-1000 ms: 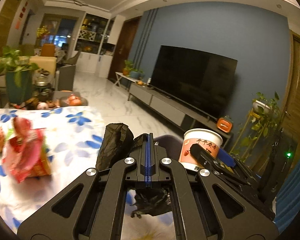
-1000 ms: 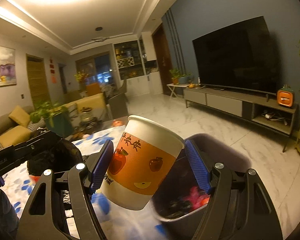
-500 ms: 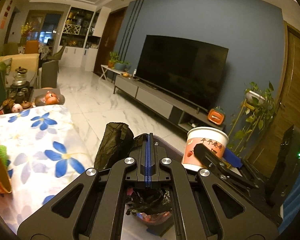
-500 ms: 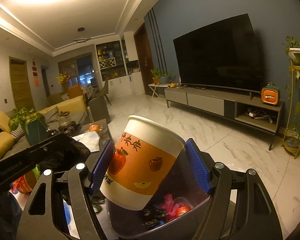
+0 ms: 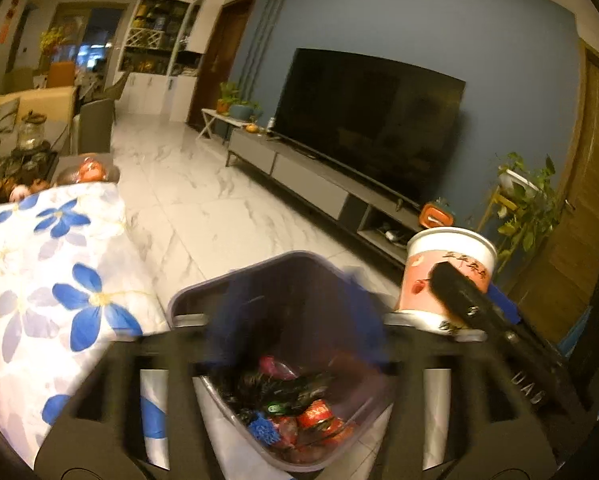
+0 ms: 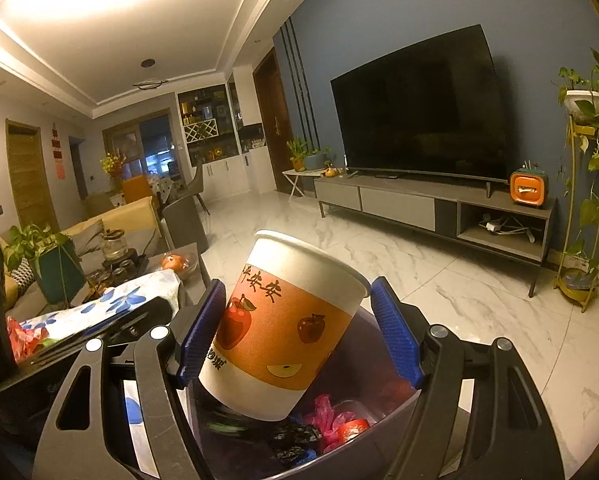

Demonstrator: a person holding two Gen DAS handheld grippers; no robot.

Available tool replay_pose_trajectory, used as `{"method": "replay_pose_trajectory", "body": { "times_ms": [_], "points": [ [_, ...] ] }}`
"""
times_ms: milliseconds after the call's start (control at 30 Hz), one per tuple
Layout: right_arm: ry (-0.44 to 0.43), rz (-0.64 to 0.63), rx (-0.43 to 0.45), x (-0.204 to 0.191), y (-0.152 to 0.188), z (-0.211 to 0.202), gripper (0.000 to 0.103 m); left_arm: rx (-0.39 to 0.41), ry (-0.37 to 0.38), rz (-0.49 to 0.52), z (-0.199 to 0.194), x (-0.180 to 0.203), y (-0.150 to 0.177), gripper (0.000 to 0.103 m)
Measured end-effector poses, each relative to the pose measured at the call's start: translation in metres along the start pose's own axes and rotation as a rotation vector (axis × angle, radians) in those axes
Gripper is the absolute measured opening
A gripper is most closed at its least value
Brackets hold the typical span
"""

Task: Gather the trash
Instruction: 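Open both tools to drop the white-orange cup and black bag into the bin, then close the left tool on the red-white wrapper while the right tool returns to the table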

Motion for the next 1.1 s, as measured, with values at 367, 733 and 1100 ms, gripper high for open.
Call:
{"method": "replay_pose_trajectory", "body": {
  "times_ms": [367, 733, 1100],
  "points": [
    [-0.012, 0.005, -0.032, -0.005, 0.008, 0.018, 0.087, 0.055, -0.173, -0.103, -0.043, -0.055, 0.014, 0.088],
    [-0.008, 0.005, -0.017, -0.006, 0.016, -0.017, 0.087, 0.120, -0.332, -0.097, -0.095, -0.071, 0.031, 0.095],
    [-0.042, -0.009, -0.024, -0.030, 0.033, -0.046, 0.087, 0.147, -0.441, -0.084, -0.141, -0.079, 0.051, 0.095]
  ]
}}
Point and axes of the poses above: each gripper's, at about its wrist camera, not at the fingertips, and z roughly the way its jaws point, x to its right, y to its underside, the point moved 2 cm from there along z, roughly the way its jaws point, and after that the axes turned 1 degree about -z, right-handed, at the moved point
